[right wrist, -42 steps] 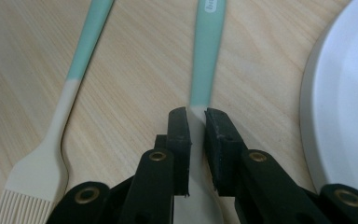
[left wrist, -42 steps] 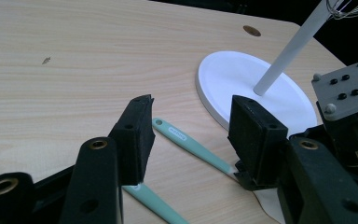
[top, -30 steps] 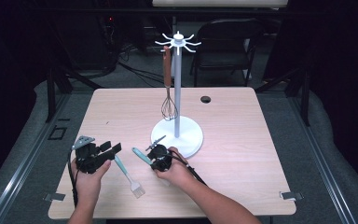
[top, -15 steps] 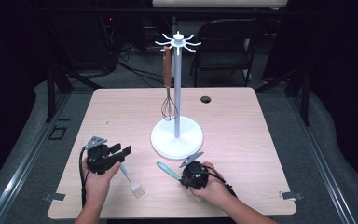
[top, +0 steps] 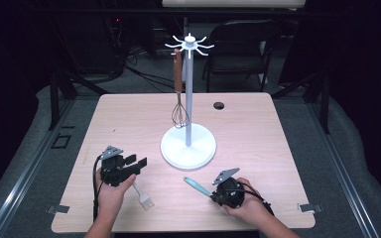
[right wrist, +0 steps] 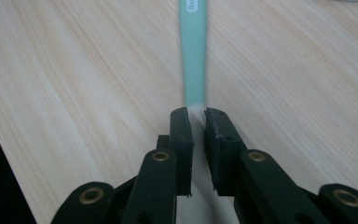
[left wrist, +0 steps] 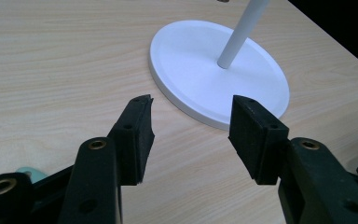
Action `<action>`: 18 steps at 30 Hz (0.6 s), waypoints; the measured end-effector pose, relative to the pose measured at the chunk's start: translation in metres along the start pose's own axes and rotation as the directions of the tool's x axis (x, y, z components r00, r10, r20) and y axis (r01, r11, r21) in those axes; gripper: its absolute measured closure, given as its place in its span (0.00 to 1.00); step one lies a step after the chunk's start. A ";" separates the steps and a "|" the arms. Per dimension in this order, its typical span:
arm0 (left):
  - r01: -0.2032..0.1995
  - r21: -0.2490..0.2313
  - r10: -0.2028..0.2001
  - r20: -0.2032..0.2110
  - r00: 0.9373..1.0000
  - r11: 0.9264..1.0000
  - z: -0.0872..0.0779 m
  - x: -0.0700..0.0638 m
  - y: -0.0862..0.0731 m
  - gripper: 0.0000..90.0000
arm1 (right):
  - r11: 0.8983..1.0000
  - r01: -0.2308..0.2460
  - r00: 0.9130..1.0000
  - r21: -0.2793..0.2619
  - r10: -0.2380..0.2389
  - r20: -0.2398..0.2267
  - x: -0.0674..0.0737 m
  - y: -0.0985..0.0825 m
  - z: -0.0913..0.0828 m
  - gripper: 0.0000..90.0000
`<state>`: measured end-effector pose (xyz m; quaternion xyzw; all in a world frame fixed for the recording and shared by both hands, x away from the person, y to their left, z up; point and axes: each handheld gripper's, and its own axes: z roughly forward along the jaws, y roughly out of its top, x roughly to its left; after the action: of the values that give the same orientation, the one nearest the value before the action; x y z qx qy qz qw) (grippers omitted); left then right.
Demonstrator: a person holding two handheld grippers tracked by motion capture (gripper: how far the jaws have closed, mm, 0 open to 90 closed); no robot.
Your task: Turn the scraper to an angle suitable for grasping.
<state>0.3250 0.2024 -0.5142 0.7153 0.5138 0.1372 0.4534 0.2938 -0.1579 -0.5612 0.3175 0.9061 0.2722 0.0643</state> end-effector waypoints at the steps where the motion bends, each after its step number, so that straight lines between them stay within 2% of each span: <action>1: 0.002 -0.003 -0.002 0.002 1.000 1.000 0.001 -0.001 0.000 0.55 | 1.000 -0.001 1.000 -0.007 0.001 -0.001 0.000 -0.002 -0.001 0.90; 3: -0.002 0.002 0.002 0.002 1.000 1.000 0.001 -0.001 -0.001 0.54 | 1.000 0.013 1.000 -0.002 -0.013 0.006 -0.002 -0.006 -0.004 0.90; 7: -0.005 0.013 0.005 0.003 1.000 1.000 0.002 -0.002 -0.001 0.54 | 1.000 0.010 1.000 -0.002 -0.009 0.015 -0.003 -0.011 -0.007 0.90; 10: -0.004 0.008 0.004 0.001 1.000 1.000 0.003 -0.002 -0.001 0.54 | 1.000 -0.004 1.000 -0.001 0.004 0.004 -0.005 -0.013 -0.009 0.90; 18: -0.011 0.022 0.011 0.005 1.000 1.000 0.003 -0.003 -0.001 0.54 | 1.000 -0.003 1.000 -0.001 0.003 -0.002 -0.006 -0.008 -0.010 0.86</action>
<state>0.3246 0.1986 -0.5160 0.7235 0.5100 0.1322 0.4460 0.2912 -0.1708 -0.5574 0.3187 0.9055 0.2731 0.0629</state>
